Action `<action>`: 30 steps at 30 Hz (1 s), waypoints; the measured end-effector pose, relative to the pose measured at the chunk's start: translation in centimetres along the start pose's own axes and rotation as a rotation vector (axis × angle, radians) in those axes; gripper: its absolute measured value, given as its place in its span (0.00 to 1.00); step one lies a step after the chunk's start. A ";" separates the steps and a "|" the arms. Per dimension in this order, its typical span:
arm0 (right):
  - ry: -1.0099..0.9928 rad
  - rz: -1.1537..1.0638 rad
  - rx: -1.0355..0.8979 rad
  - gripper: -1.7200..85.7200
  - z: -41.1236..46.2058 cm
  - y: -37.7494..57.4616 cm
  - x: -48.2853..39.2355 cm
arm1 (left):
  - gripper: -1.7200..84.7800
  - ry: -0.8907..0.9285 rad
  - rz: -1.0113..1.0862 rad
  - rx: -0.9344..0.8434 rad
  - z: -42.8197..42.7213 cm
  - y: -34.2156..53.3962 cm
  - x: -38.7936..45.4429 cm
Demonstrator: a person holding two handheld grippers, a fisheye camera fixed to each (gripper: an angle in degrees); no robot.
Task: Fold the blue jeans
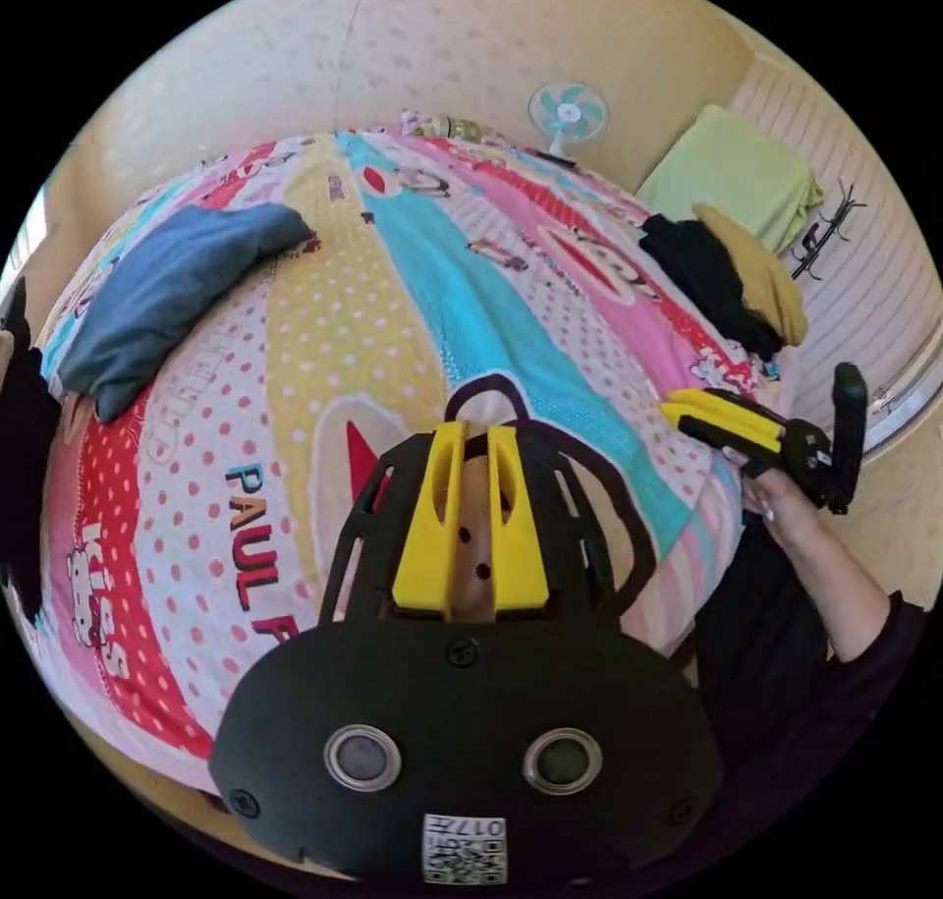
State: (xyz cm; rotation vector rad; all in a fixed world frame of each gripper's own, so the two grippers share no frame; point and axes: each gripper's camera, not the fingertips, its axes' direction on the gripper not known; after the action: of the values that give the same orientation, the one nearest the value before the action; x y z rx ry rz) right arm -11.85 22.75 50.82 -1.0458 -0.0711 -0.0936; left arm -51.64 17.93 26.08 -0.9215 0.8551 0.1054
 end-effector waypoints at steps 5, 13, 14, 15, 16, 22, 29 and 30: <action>0.018 0.003 0.031 0.10 -1.3 -0.3 -1.0 | 0.03 0.186 -0.107 0.064 -1.6 1.0 -4.6; -0.235 0.047 0.061 0.11 -6.1 -5.2 -0.4 | 0.01 0.616 -0.241 0.160 -1.8 3.5 -12.6; -0.311 0.002 0.136 0.11 -7.4 -7.1 -1.4 | 0.01 0.658 -0.258 0.174 -1.8 3.8 -13.4; -0.375 -0.039 0.175 0.11 -8.2 -9.6 -2.7 | 0.01 0.670 -0.261 0.179 -1.9 3.9 -13.7; -0.402 -0.058 0.180 0.11 -8.3 -11.1 -3.3 | 0.01 0.676 -0.255 0.185 -2.1 3.9 -14.0; -0.492 -0.079 0.124 0.15 -3.8 -28.1 -9.1 | 0.01 0.805 -0.230 0.266 -3.2 5.0 -16.5; -0.389 -0.183 -0.099 0.16 5.9 -40.5 -14.2 | 0.01 0.863 -0.258 0.274 -3.8 5.3 -18.8; -0.401 -0.272 -0.189 0.14 7.8 -40.8 -15.1 | 0.01 0.870 -0.260 0.274 -3.8 5.3 -19.0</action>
State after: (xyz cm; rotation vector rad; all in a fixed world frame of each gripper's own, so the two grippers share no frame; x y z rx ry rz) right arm -31.51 9.88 88.21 -1.2283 -0.5783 -0.1377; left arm -69.02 23.49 34.47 -0.8011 1.4903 -0.6688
